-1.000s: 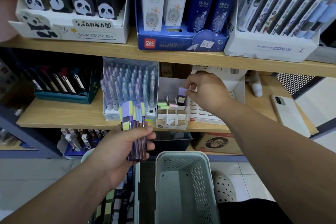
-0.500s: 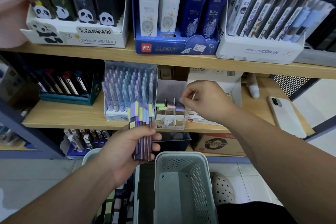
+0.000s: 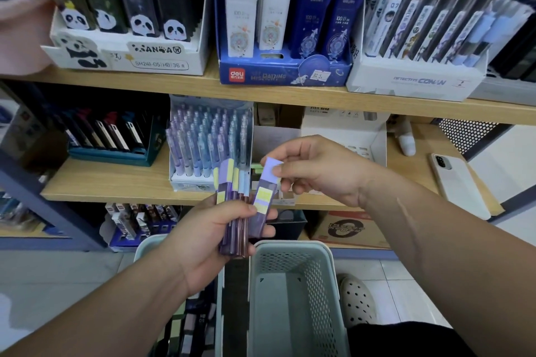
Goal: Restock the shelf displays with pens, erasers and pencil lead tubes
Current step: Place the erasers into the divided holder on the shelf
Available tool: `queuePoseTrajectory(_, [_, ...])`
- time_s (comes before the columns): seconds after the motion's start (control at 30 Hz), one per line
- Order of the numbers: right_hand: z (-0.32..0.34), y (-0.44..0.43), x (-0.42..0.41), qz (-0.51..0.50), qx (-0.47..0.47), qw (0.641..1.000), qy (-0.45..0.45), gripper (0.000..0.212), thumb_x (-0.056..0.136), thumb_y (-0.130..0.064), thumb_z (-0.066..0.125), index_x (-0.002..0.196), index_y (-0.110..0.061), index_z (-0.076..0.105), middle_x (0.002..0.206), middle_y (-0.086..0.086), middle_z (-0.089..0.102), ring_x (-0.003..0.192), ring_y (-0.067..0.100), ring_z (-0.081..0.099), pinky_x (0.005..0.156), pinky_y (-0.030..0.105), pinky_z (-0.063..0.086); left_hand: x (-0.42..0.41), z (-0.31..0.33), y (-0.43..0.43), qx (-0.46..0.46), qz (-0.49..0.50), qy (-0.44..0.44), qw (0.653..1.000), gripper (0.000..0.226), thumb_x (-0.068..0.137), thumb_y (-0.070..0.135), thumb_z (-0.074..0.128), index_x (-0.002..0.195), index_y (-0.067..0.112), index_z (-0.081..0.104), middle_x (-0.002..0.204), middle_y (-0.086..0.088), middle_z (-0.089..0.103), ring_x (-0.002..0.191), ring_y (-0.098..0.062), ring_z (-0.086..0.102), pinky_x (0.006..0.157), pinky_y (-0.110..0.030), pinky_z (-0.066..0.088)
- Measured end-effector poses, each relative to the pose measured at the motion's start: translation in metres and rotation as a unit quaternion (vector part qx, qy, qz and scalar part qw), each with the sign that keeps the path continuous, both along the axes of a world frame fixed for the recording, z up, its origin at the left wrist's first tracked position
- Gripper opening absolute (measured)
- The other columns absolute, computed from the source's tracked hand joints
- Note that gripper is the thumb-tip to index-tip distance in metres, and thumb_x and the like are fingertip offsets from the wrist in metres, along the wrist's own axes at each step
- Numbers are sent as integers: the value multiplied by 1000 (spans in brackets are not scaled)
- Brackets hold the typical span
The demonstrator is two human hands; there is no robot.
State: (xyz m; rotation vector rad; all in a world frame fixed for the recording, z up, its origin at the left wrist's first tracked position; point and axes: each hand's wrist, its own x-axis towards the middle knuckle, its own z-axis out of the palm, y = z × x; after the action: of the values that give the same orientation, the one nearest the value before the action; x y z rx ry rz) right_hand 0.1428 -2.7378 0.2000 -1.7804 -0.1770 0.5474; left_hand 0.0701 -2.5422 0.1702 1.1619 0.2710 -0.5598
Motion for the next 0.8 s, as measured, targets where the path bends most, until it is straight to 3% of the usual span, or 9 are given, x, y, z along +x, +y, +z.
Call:
queuePoseTrajectory(0.13, [5, -9, 3, -33, 4, 999, -3, 17, 92, 6, 63, 104, -4, 71, 82, 11, 72, 64, 14, 63, 55, 21, 49, 1, -3, 0, 12, 14, 20, 1000, 27, 91, 7, 58, 116, 0, 67, 102, -16, 76, 83, -25, 76, 52, -26, 53])
queuePoseTrajectory(0.3, [8, -29, 13, -143, -31, 987, -64, 14, 92, 4, 64, 99, -6, 70, 81, 16, 72, 65, 18, 64, 65, 29, 56, 4, -8, 3, 48, 57, 36, 997, 26, 88, 8, 66, 113, 3, 63, 95, -13, 77, 70, -22, 73, 57, -32, 55])
queuePoseTrajectory(0.47, [9, -39, 21, -264, -118, 933, -216, 21, 94, -10, 66, 80, -26, 66, 73, -6, 70, 65, 7, 66, 64, 23, 53, 5, -10, 5, 36, 69, 40, 996, 24, 81, 13, 73, 103, 4, 66, 74, -8, 67, 57, -19, 63, 54, -33, 54])
queuePoseTrajectory(0.57, [-6, -36, 24, -198, -243, 896, -314, 21, 95, -17, 65, 80, -30, 71, 72, -22, 63, 62, -2, 59, 60, 14, 40, 5, -10, 5, 21, 68, 38, 997, 23, 80, 15, 72, 101, 7, 66, 74, -9, 65, 57, -20, 62, 56, -33, 52])
queuePoseTrajectory(0.63, [-18, -33, 28, -142, -292, 879, -349, 15, 95, -16, 65, 90, -24, 77, 75, -19, 60, 66, -2, 58, 62, 7, 34, 5, -10, 5, 12, 64, 37, 997, 27, 76, 17, 73, 101, 7, 67, 76, -9, 65, 58, -20, 62, 57, -33, 52])
queuePoseTrajectory(0.73, [-32, -29, 38, -94, -355, 846, -387, 13, 93, -18, 67, 93, -25, 78, 93, -4, 65, 87, 15, 61, 77, 26, 46, 6, -9, 6, -4, 55, 35, 998, 36, 69, 19, 72, 103, 7, 69, 76, -9, 64, 59, -20, 62, 57, -34, 51])
queuePoseTrajectory(0.8, [-34, -25, 40, -81, -387, 830, -394, 13, 92, -18, 68, 96, -22, 79, 98, -1, 67, 88, 21, 62, 77, 33, 51, 6, -8, 7, -7, 54, 34, 998, 40, 68, 18, 71, 106, 6, 69, 77, -9, 64, 59, -20, 62, 55, -33, 51])
